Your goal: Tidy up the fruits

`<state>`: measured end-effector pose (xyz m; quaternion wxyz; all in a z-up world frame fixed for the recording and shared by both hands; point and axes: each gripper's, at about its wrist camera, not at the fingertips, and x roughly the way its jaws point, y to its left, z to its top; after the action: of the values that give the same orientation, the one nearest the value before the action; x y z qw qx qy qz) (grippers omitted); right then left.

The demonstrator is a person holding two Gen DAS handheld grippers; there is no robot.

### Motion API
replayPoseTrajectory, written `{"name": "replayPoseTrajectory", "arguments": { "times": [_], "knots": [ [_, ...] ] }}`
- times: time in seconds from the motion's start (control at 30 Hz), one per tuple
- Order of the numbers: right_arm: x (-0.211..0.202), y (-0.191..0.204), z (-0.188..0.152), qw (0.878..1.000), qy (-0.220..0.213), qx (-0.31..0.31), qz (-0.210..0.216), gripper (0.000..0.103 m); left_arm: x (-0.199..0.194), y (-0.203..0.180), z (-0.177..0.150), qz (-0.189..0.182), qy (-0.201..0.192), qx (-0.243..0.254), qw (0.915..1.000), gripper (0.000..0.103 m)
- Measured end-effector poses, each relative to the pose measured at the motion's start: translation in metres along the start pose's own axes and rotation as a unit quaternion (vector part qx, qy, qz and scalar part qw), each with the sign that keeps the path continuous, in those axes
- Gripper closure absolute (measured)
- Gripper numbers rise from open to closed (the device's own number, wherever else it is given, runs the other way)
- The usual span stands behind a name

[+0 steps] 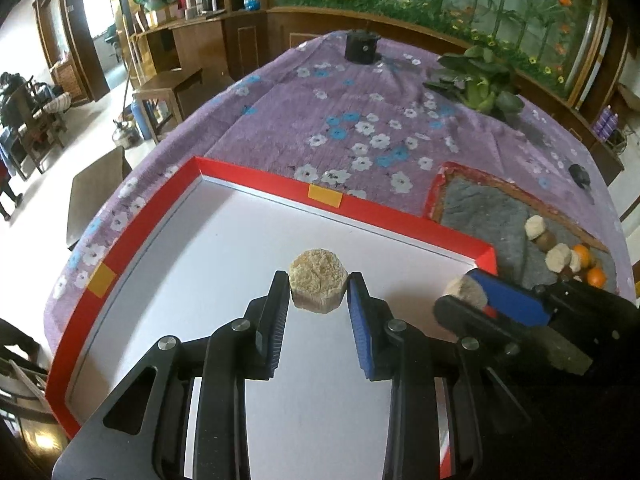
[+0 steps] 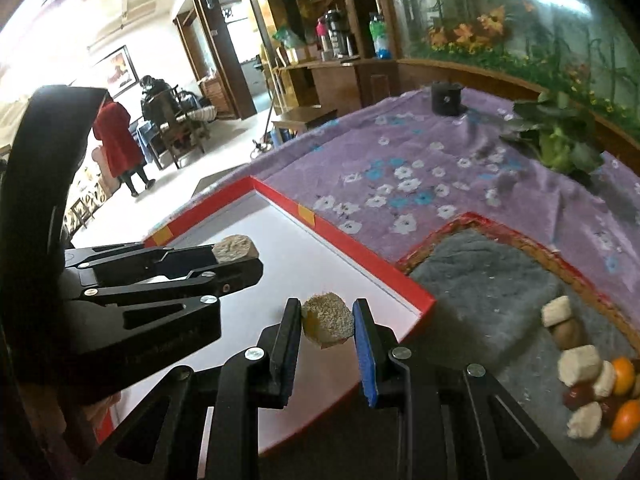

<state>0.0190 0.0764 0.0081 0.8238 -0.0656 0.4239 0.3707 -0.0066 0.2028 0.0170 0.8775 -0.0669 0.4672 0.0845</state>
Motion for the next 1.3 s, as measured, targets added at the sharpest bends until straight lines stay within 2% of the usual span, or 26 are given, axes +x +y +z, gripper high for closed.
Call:
{"name": "replayPoseTrajectory", "arguments": {
  "times": [0.2, 0.37, 0.43, 0.47, 0.5, 0.67, 0.83, 1.1, 1.3],
  "knots": [
    [0.019, 0.001, -0.001, 1.0, 0.017, -0.008, -0.006, 0.078, 0.014, 0.005, -0.002, 0.003, 0.017, -0.01, 0.9998, 0.074],
    [0.024, 0.002, -0.003, 0.999, 0.018, -0.026, -0.019, 0.076, 0.013, 0.011, -0.002, 0.007, 0.012, -0.024, 0.9996, 0.074],
    [0.023, 0.0, -0.004, 1.0, 0.017, -0.02, -0.012, 0.068, 0.012, 0.014, -0.001, 0.002, 0.012, -0.033, 0.9994, 0.065],
    [0.019, 0.0, -0.005, 1.0, 0.011, -0.018, -0.009, 0.064, 0.011, 0.016, -0.001, 0.002, 0.011, -0.037, 0.9992, 0.052],
    [0.015, 0.0, -0.005, 1.0, 0.004, -0.018, -0.008, 0.058, 0.008, 0.018, -0.002, 0.003, 0.005, -0.041, 0.9991, 0.044],
    [-0.006, 0.005, -0.006, 0.999, -0.023, -0.028, -0.017, 0.058, -0.005, 0.018, -0.003, 0.016, -0.011, -0.042, 0.9989, 0.043],
    [-0.033, -0.003, -0.016, 0.999, -0.039, -0.014, -0.027, 0.056, -0.017, 0.003, -0.009, 0.011, -0.018, -0.026, 0.9994, 0.043],
    [-0.082, -0.041, -0.045, 0.996, -0.05, 0.026, -0.074, 0.052, -0.033, -0.047, -0.012, -0.022, -0.027, 0.01, 0.9993, 0.043],
    [-0.114, -0.071, -0.077, 0.99, -0.05, 0.04, -0.128, 0.051, -0.031, -0.088, -0.011, -0.056, -0.013, 0.032, 0.9978, 0.043]
  ]
}}
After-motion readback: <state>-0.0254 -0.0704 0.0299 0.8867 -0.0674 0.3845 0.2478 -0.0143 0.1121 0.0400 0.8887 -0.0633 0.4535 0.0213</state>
